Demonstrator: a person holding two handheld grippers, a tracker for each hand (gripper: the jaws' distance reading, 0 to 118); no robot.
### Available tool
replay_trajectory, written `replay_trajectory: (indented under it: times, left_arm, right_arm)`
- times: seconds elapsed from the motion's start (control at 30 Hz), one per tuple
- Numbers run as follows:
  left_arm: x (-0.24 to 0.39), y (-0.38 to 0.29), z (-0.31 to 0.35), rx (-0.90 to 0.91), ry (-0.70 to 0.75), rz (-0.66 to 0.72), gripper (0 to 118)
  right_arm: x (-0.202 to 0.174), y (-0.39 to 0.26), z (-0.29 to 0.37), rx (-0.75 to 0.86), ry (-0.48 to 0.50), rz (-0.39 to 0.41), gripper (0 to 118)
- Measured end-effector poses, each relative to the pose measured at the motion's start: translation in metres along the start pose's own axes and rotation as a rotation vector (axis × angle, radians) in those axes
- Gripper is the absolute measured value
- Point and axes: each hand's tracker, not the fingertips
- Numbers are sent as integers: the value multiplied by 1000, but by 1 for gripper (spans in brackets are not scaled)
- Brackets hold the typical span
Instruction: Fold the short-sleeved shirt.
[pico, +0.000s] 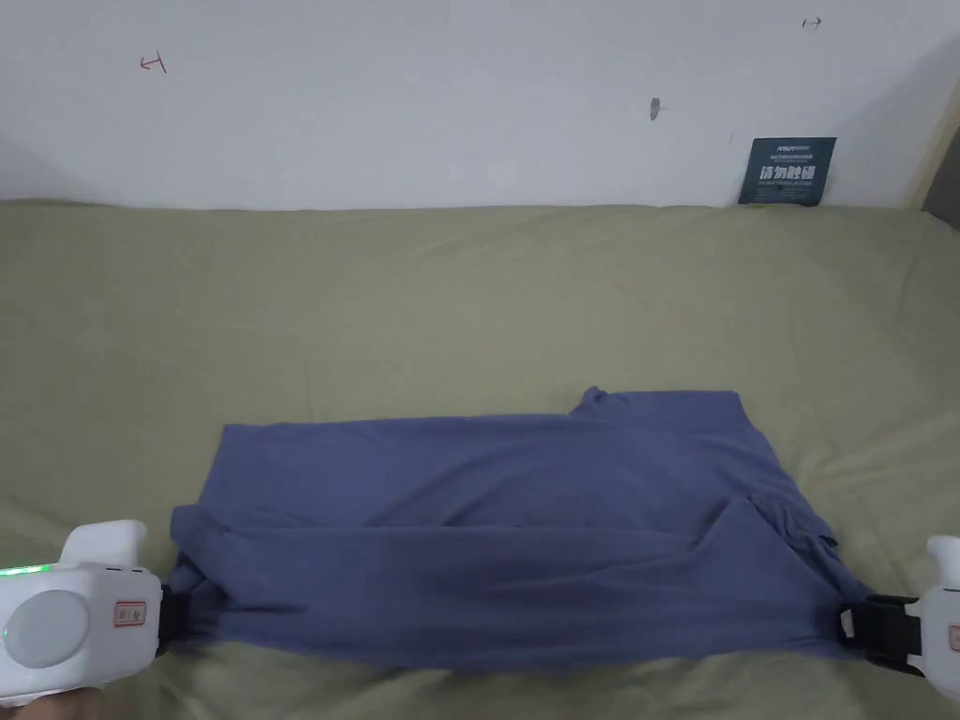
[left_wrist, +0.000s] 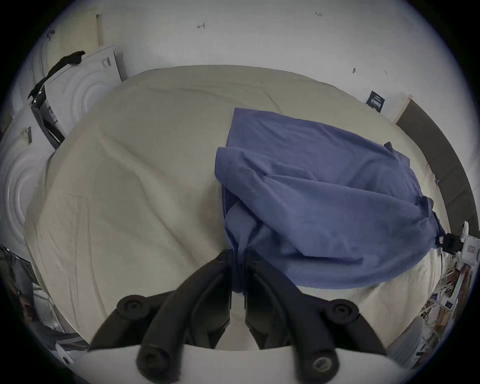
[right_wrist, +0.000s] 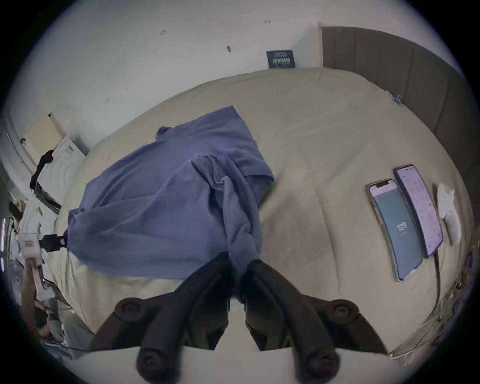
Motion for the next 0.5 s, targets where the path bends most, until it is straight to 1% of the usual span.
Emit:
replay_trajectory:
  times: [0.03,0.13,0.17,0.27,0.3,0.4,0.5]
  left_arm:
    - [-1,-2,4,2,-2,-1,8]
    - [-8,-16,21,16,-1,-3,8]
    - [-10,-23,29,20,0,-6,8]
    - [-20,-51,53,35,-6,-3,8]
    - [-22,-63,62,40,-4,2,8]
    - [-30,-97,80,37,-10,4,8]
    - [-38,-120,85,19,-7,9,8]
  right_arm:
    - [-23,-8,17,29,-28,35,12]
    - [-39,-32,43,56,-49,72,12]
    - [-32,-35,52,45,-34,76,12]
    - [-43,-70,78,55,-39,103,12]
    - [-25,-77,75,47,-28,97,12]
    - [-26,-109,90,36,-42,128,12]
    - [-23,-130,97,15,-36,128,12]
